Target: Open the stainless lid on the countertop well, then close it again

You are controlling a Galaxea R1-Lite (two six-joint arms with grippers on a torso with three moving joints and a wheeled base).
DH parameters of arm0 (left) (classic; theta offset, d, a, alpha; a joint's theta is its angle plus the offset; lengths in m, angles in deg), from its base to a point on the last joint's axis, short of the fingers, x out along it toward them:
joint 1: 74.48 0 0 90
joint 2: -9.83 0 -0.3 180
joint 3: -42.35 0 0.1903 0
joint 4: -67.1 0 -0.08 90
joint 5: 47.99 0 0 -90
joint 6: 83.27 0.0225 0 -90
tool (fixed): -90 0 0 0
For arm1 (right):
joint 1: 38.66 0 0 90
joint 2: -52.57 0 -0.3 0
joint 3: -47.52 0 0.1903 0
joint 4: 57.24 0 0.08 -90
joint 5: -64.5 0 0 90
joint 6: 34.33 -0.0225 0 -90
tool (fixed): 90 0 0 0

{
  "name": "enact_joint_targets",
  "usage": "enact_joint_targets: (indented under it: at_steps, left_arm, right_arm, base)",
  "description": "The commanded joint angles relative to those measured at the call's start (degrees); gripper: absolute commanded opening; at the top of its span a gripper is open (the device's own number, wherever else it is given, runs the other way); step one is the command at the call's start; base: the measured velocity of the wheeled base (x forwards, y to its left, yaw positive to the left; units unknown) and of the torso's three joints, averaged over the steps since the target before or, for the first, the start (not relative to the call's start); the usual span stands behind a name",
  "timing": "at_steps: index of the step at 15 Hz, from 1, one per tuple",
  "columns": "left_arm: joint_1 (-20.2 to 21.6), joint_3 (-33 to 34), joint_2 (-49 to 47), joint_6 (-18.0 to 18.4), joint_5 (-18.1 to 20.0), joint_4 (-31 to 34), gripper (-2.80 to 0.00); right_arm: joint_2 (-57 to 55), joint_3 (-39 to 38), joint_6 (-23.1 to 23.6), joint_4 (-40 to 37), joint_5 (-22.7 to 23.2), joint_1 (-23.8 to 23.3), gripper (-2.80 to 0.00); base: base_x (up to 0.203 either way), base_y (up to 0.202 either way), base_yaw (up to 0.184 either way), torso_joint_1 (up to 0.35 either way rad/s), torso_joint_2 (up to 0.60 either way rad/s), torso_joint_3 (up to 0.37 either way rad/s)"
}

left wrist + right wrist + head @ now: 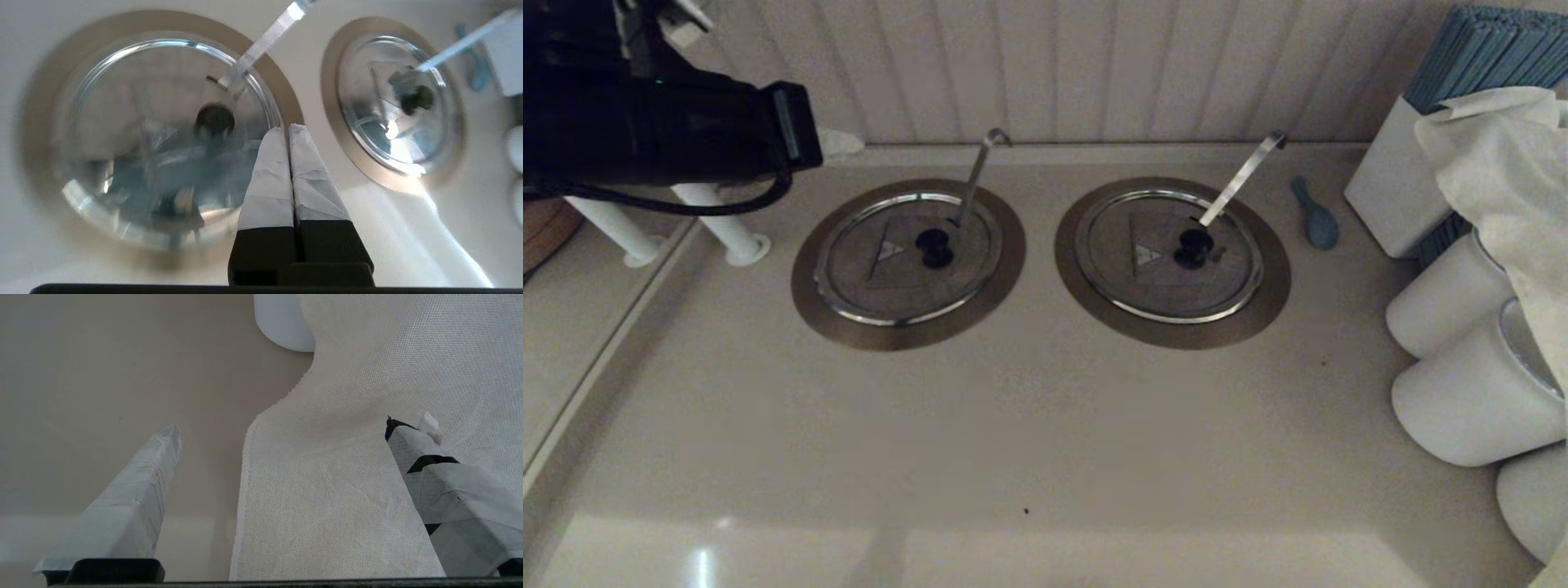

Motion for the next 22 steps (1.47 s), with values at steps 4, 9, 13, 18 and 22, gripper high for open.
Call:
enact_joint_targets:
  at_steps: [4, 9, 13, 18, 22]
  left_arm:
    - [0.1, 13.7, 27.7, 0.3, -8.7, 4.9, -2.8]
    - [5.1, 27.3, 53.0, 2.3, -17.8, 12.1, -2.8]
    - [15.1, 38.0, 65.3, 5.9, -18.3, 14.0, -2.8]
    - [14.7, 55.3, 79.6, 10.9, -1.5, 7.4, -2.8]
    - [13.7, 70.5, 87.4, 17.1, -5.6, 6.7, -2.8]
  right_arm:
    - [0.0, 0.0, 0.0, 0.0, 0.1, 0.0, 0.0]
    - [0.0, 0.0, 0.0, 0.0, 0.0, 0.1, 0.0]
    - [0.0, 0.0, 0.0, 0.0, 0.1, 0.0, 0.0]
    - [0.0, 0.0, 0.0, -0.1, 0.0, 0.0, 0.0]
    - [-0.1, 0.0, 0.0, 0.0, 0.0, 0.1, 0.0]
  base:
    - [0.0, 0.0, 0.0, 0.0, 0.0, 0.0]
    - [0.0, 0.0, 0.0, 0.0, 0.0, 0.0]
    - [0.0, 0.0, 0.0, 0.0, 0.0, 0.0]
    - [0.0, 0.0, 0.0, 0.0, 0.0, 0.0]
    - [0.0, 0.0, 0.0, 0.0, 0.0, 0.0]
